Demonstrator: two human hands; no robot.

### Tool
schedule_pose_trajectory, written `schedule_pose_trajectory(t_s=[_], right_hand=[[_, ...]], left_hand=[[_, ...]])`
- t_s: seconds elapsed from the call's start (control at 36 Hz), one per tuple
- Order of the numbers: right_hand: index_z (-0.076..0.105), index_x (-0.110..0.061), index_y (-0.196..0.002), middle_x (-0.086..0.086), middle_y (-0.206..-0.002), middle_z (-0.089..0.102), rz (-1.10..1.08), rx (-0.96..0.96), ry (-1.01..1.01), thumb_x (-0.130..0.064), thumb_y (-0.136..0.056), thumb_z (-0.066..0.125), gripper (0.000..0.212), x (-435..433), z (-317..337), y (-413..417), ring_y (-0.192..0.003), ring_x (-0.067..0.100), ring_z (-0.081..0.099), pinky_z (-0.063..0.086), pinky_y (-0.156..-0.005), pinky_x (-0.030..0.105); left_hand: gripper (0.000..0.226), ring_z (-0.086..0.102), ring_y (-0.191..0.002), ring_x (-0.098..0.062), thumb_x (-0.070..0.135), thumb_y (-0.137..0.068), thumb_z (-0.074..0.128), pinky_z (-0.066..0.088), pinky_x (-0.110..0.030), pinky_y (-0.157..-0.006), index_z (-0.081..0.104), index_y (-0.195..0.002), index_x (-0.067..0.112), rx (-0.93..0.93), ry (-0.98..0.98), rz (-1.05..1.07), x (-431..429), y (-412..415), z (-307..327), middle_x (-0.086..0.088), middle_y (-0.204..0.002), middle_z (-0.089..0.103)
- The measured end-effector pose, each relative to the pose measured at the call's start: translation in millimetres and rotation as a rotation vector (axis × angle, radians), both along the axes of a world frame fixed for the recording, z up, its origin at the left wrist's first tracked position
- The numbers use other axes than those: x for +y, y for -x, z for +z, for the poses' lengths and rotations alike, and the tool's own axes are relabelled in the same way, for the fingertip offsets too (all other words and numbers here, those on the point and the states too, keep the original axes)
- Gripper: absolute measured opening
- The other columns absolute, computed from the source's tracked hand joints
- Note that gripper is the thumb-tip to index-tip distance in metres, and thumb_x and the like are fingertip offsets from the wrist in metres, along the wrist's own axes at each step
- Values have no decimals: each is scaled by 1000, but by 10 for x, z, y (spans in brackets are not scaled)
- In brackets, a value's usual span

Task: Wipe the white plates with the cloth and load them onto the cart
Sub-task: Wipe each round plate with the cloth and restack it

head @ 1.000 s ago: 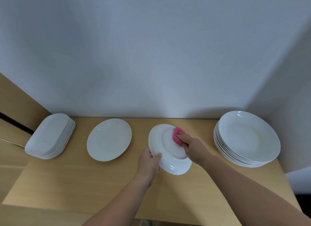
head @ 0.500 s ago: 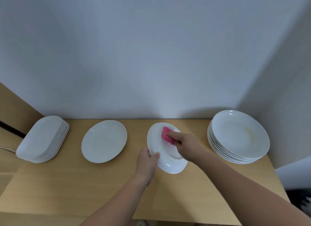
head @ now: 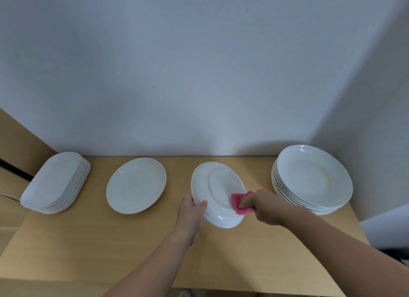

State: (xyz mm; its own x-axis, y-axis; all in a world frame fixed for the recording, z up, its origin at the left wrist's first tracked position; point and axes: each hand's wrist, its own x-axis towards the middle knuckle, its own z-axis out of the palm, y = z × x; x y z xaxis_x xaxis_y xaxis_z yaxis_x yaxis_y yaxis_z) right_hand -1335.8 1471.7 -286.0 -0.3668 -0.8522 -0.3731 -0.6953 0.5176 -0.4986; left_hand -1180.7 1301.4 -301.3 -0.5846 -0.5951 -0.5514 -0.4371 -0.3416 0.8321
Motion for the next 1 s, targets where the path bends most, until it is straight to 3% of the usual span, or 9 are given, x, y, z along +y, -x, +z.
schedule_pose_trajectory(t_s=[0.11, 0.31, 0.39, 0.5, 0.58, 0.67, 0.72, 0.81, 1.0], right_hand=[[69, -24, -111, 5, -101, 66, -168, 46, 89, 3, -89, 41, 45, 50, 48, 155, -94, 22, 57, 44, -95, 33], [70, -22, -112, -9, -99, 71, -330, -3, 353, 11, -86, 43, 50, 69, 201, 190, -91, 8, 61, 19, -118, 26], [71, -18, -108, -3, -88, 69, -362, 2, 399, 11, -85, 44, 46, 82, 303, 181, -88, 11, 61, 21, -116, 20], [66, -34, -117, -42, -107, 60, -399, -111, 507, 8, -92, 46, 54, 10, 555, 109, -94, -8, 58, 36, -85, -1], [64, -34, -121, -30, -116, 62, -447, -196, 564, 6, -94, 46, 51, -122, 706, 44, -93, -17, 57, 38, -78, -2], [62, -32, -124, -24, -99, 65, -464, -203, 558, 2, -96, 45, 47, -278, 802, 1, -82, -20, 58, 38, -71, -2], [62, -30, -125, -29, -85, 60, -459, -223, 583, 1, -97, 45, 45, -371, 839, -30, -77, -21, 57, 38, -66, -3], [64, -23, -124, -31, -78, 58, -436, -245, 618, 4, -96, 45, 43, -505, 864, -76, -74, -22, 55, 37, -65, -3], [65, -27, -124, -34, -71, 62, -363, -234, 576, 0, -96, 46, 43, -777, 847, -219, -66, -8, 55, 37, -63, -1]], left_hand=[[20, 63, -106, -18, 12, -95, 58, 56, -34, -88, 54, -115, 16, 54, -61, 5, -22, 47, 88, -2, -114, 65], [18, 63, -106, -19, 10, -95, 59, 56, -33, -85, 56, -109, 21, 106, -63, 0, -50, 95, 175, -2, -114, 65], [18, 63, -105, -20, 12, -95, 59, 56, -35, -84, 57, -109, 23, 111, 3, -32, -105, 110, 255, -2, -112, 66], [20, 66, -102, -21, 13, -93, 58, 55, -43, -90, 58, -112, 20, 149, 164, -88, -239, 71, 479, -2, -107, 70], [22, 66, -97, -14, 13, -92, 59, 56, -35, -81, 58, -112, 23, 154, 312, -96, -383, 18, 629, 4, -103, 70], [21, 66, -81, 1, 14, -92, 59, 50, -17, -64, 60, -103, 32, 147, 459, -84, -520, -66, 780, 13, -94, 69], [23, 66, -80, -2, 15, -91, 59, 52, -22, -65, 59, -98, 37, 120, 568, -80, -615, -141, 856, 14, -91, 69], [22, 64, -84, -15, 18, -93, 56, 54, -36, -74, 59, -110, 31, 31, 769, -124, -773, -277, 917, 6, -93, 68], [21, 51, -63, -22, 23, -99, 44, 30, -31, -54, 50, -120, 23, -369, 1343, -386, -1090, -635, 812, 3, -72, 57]])
